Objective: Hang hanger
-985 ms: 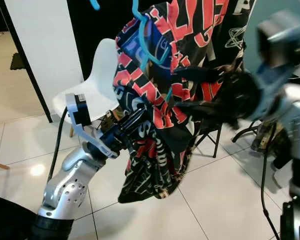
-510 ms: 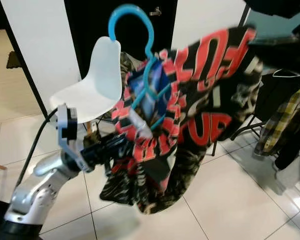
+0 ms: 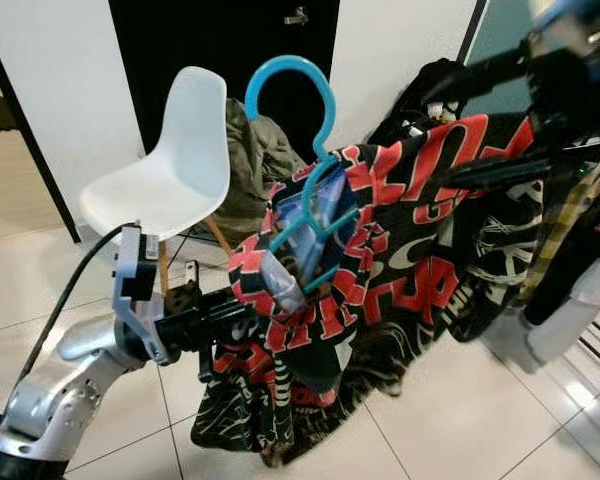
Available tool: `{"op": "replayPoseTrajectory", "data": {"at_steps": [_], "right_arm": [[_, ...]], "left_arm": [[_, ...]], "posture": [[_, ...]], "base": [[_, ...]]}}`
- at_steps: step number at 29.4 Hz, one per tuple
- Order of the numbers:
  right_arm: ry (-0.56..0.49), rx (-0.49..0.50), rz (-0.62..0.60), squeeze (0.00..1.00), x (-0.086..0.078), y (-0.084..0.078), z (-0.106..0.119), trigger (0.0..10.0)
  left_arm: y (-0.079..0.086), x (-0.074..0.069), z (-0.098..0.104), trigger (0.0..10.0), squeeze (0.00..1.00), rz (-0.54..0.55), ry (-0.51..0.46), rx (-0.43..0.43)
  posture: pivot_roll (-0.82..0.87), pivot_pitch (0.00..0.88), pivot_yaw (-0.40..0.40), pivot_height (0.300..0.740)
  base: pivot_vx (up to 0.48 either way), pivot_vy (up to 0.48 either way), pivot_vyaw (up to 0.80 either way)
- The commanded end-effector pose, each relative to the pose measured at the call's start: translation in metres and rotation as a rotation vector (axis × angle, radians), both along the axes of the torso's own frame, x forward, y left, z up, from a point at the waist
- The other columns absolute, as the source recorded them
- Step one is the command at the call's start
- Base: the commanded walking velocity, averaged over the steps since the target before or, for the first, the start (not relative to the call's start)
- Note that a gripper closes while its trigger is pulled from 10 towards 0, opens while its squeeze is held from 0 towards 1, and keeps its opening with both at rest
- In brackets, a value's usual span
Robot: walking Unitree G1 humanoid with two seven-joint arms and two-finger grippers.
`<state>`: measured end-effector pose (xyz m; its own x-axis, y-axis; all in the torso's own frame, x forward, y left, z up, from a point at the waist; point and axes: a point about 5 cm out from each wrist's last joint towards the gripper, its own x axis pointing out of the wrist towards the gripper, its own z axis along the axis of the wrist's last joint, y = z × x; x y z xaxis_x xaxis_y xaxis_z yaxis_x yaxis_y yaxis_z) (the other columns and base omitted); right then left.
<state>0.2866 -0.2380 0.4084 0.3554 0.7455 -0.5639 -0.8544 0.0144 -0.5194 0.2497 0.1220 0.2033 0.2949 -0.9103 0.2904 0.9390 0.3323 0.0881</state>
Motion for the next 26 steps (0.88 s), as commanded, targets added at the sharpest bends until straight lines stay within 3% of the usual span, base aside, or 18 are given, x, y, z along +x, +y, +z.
{"op": "replayPoseTrajectory", "data": {"at_steps": [1, 6, 15, 18, 20, 21, 22, 23, 24, 25, 26], "right_arm": [[0.03, -0.051, -0.014, 0.0, 0.002, -0.003, -0.009, 0.0], [0.065, -0.08, -0.021, 0.0, 0.008, -0.006, -0.019, 0.0], [0.108, -0.083, 0.003, 0.0, 0.011, -0.007, -0.031, 0.0], [0.143, -0.043, 0.027, 0.0, 0.013, -0.007, -0.042, 0.0], [0.143, -0.043, 0.027, 0.0, 0.013, -0.007, -0.042, 0.0], [0.166, -0.008, 0.04, 0.0, 0.015, -0.007, -0.052, 0.0], [0.166, -0.008, 0.04, 0.0, 0.015, -0.007, -0.052, 0.0], [0.188, 0.023, 0.051, 0.0, 0.017, -0.006, -0.065, 0.0], [0.188, 0.023, 0.051, 0.0, 0.017, -0.006, -0.065, 0.0], [0.202, 0.07, 0.045, 0.0, 0.019, -0.003, -0.083, 0.0], [0.202, 0.07, 0.045, 0.0, 0.019, -0.003, -0.083, 0.0]], "left_arm": [[-0.003, -0.005, 0.006, 10.0, 0.0, -0.034, -0.031, -0.004], [-0.003, -0.005, 0.006, 10.0, 0.0, -0.04, -0.031, 0.003], [0.002, -0.004, 0.006, 10.0, 0.0, -0.059, -0.049, 0.093], [0.018, 0.005, 0.008, 10.0, 0.0, -0.014, -0.083, 0.194], [0.018, 0.005, 0.008, 10.0, 0.0, -0.014, -0.083, 0.194], [0.028, 0.012, 0.013, 10.0, 0.0, 0.026, -0.118, 0.261], [0.028, 0.012, 0.013, 10.0, 0.0, 0.026, -0.118, 0.261], [0.039, 0.022, 0.021, 10.0, 0.0, 0.093, -0.174, 0.333], [0.039, 0.022, 0.021, 10.0, 0.0, 0.093, -0.174, 0.333], [0.048, 0.031, 0.032, 10.0, 0.0, 0.147, -0.252, 0.416], [0.048, 0.031, 0.032, 10.0, 0.0, 0.147, -0.252, 0.416]], "posture": [[-0.11, 0.0, -0.146, 0.74], [-0.11, 0.0, -0.146, 0.74], [-0.11, 0.0, -0.136, 0.74], [-0.1, 0.0, -0.128, 0.74], [-0.1, 0.0, -0.128, 0.74], [-0.1, 0.0, -0.126, 0.74], [-0.1, 0.0, -0.126, 0.74], [-0.09, 0.002, -0.115, 0.74], [-0.09, 0.002, -0.115, 0.74], [-0.09, 0.003, -0.11, 0.74], [-0.09, 0.003, -0.11, 0.74]], "base": [[0.0, 0.0, 0.0], [0.0, 0.0, 0.0], [0.0, 0.0, 0.0], [0.0, 0.0, 0.0], [0.0, 0.0, 0.0], [0.0, 0.0, 0.0], [0.0, 0.0, 0.0], [0.0, 0.0, 0.0], [0.0, 0.0, 0.0], [0.0, 0.0, 0.0], [0.0, 0.0, 0.0]]}}
